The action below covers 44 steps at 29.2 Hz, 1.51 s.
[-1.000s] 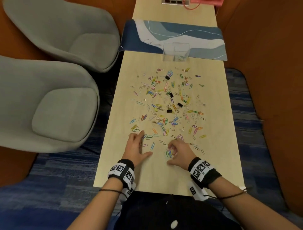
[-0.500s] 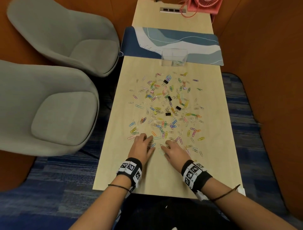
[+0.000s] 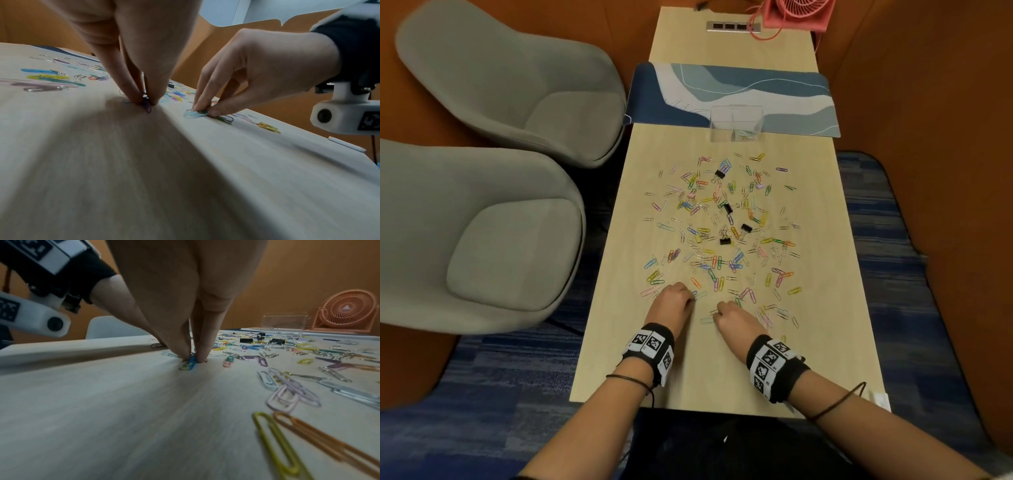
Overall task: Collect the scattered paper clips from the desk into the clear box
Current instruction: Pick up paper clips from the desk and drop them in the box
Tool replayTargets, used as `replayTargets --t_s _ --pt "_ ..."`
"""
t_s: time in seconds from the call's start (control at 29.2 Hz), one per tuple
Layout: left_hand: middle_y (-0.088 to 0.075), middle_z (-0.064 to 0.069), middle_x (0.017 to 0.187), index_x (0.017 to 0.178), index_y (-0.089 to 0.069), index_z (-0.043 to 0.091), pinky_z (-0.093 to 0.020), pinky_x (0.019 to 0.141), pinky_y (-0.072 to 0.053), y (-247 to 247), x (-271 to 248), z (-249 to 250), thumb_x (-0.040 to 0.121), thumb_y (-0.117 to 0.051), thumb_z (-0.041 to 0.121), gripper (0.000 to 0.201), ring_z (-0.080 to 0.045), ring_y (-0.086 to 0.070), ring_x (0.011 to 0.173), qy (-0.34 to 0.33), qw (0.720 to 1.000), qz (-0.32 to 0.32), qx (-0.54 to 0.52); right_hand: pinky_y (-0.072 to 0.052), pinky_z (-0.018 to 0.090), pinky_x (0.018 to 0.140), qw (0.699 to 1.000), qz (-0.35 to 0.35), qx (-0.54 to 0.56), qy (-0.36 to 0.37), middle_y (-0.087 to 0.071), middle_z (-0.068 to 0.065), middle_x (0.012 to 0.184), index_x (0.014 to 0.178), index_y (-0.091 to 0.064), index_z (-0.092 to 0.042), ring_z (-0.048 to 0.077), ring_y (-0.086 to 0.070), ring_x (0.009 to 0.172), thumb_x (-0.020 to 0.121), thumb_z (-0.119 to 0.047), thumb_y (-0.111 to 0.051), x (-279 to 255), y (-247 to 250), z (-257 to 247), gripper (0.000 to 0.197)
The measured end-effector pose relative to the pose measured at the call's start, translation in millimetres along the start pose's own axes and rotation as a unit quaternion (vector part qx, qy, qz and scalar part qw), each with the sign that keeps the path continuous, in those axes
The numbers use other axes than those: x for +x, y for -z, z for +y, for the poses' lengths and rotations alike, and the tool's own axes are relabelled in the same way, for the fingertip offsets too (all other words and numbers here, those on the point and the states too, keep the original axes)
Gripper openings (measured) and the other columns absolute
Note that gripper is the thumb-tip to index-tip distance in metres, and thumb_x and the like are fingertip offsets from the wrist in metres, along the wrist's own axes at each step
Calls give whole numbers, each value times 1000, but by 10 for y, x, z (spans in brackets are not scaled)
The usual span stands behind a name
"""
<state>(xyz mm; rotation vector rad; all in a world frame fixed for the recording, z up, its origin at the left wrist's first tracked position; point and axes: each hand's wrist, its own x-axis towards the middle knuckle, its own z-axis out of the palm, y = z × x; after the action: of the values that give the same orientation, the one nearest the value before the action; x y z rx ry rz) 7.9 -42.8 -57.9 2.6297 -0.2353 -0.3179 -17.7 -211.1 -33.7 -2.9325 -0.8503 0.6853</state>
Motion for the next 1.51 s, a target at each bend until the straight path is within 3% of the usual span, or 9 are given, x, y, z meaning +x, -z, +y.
replayTargets --t_s 0.31,0.51,0.68,0.79,0.89,1.06,1.23,1.37,1.51 --pt "-68 -5 77 78 -68 13 -33 68 -53 138 132 82 73 -62 8 10 -24 -62 72 36 998 -43 23 -52 43 79 998 -40 -40 33 -59 20 105 101 -61 3 36 -57 97 82 16 -46 148 224 0 28" --pt "-71 0 78 81 -73 20 -20 69 -47 198 185 48 76 -70 12 10 -14 -58 70 64 998 -18 -8 -51 38 79 999 -33 11 -42 -62 17 99 100 -63 1 32 -61 92 85 12 -46 240 305 213 25" --pt "-69 8 66 66 -73 24 -18 68 -51 244 273 -90 68 -75 10 15 -9 -62 64 102 990 -20 -98 -54 32 86 967 20 201 -153 -70 9 96 96 -73 -9 24 -65 90 84 -1 -54 384 245 402 25" --pt "-67 10 61 59 -70 25 -14 65 -48 299 338 -190 65 -77 9 18 -3 -62 61 101 985 -25 -139 -55 21 74 903 57 360 -227 -73 1 82 80 -78 -15 10 -65 71 73 -7 -73 403 260 595 12" --pt "-70 7 62 61 -74 20 -13 64 -51 469 536 -245 64 -81 9 13 -7 -65 61 98 973 -6 -210 -59 26 70 816 61 513 -259 -74 3 76 74 -79 -15 16 -70 69 68 -5 -79 479 418 825 11" --pt "-73 -1 67 64 -75 20 -34 71 -60 1002 948 -163 67 -83 5 17 -19 -69 67 74 939 8 -336 -59 29 76 588 47 758 -278 -72 23 94 92 -72 7 28 -71 85 78 9 -69 548 953 1093 14" --pt "-75 -3 74 73 -76 11 -24 70 -57 1653 1830 32 70 -84 6 10 -16 -70 70 33 890 97 -444 -59 22 70 400 126 872 -253 -67 21 92 99 -63 12 21 -71 79 85 12 -55 912 1590 1533 16" --pt "-75 -5 76 76 -75 11 -19 67 -55 1918 2715 258 71 -83 3 13 -13 -68 70 11 849 178 -498 -58 22 75 330 180 900 -219 -69 15 83 99 -61 5 18 -70 79 89 9 -51 1363 2088 1941 14" --pt "-74 -5 75 77 -75 9 -21 69 -56 1889 3489 445 71 -83 6 10 -13 -68 69 -4 843 198 -500 -55 27 82 274 228 910 -209 -69 15 87 105 -60 2 19 -67 86 89 5 -55 1783 2381 2274 17"
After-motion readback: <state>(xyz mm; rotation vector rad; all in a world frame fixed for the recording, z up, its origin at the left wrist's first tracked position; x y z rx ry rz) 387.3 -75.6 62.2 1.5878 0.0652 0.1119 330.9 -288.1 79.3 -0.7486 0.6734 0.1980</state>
